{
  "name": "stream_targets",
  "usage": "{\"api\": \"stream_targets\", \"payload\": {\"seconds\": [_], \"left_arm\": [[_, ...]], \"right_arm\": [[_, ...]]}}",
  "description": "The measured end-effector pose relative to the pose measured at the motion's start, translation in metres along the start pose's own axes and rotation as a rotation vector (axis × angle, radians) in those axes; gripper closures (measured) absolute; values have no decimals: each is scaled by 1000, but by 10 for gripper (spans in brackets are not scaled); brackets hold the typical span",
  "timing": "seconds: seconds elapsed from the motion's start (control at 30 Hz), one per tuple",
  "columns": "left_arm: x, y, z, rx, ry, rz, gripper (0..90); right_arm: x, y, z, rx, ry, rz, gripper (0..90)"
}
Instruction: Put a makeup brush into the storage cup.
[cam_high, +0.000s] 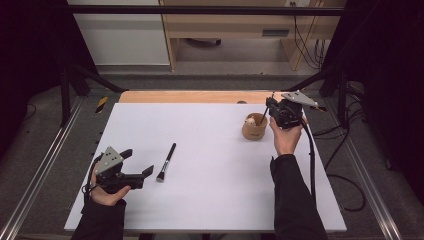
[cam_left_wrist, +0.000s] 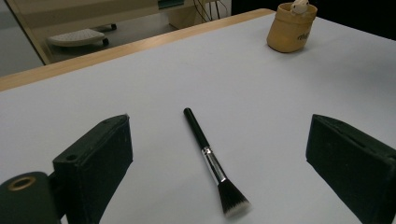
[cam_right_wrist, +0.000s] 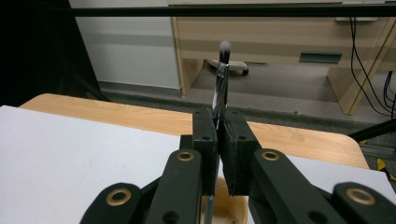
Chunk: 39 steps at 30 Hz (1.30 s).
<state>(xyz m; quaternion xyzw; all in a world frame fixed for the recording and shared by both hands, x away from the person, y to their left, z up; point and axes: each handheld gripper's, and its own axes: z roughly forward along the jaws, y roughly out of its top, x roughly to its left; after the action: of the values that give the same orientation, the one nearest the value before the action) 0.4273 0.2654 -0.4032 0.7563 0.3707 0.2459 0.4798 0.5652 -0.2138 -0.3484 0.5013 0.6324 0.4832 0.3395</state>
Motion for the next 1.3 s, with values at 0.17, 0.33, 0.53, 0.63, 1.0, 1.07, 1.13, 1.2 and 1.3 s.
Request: {"api": "stream_targets", "payload": {"seconds": [0.17, 0.33, 0.53, 0.63, 1.0, 1.07, 1.13, 1.2, 1.3], "left_arm": [[0, 0, 0, 0, 0, 2, 66], [-1, 0, 0, -3, -1, -2, 66], [-2, 2, -1, -7, -1, 3, 66], [-2, 1, -1, -6, -1, 4, 66], [-2, 1, -2, -6, -1, 5, 66], [-2, 2, -1, -6, -1, 5, 66], [-2, 1, -1, -4, -2, 3, 66], [-2, 1, -1, -3, -2, 3, 66], [-2, 1, -1, -1, -2, 3, 66]], "right_arm": [[-1, -1, 7, 6, -8, 6, 852], [-1, -4, 13, 13, -18, 10, 852], [1, -10, 21, 36, -21, 8, 852], [1, -13, 25, 53, -23, 17, 852], [2, -25, 34, 100, -29, 25, 852], [1, -28, 35, 108, -30, 31, 852], [1, -31, 36, 119, -29, 37, 851], [0, -34, 37, 132, -33, 36, 851], [0, -37, 39, 147, -33, 26, 851]]}}
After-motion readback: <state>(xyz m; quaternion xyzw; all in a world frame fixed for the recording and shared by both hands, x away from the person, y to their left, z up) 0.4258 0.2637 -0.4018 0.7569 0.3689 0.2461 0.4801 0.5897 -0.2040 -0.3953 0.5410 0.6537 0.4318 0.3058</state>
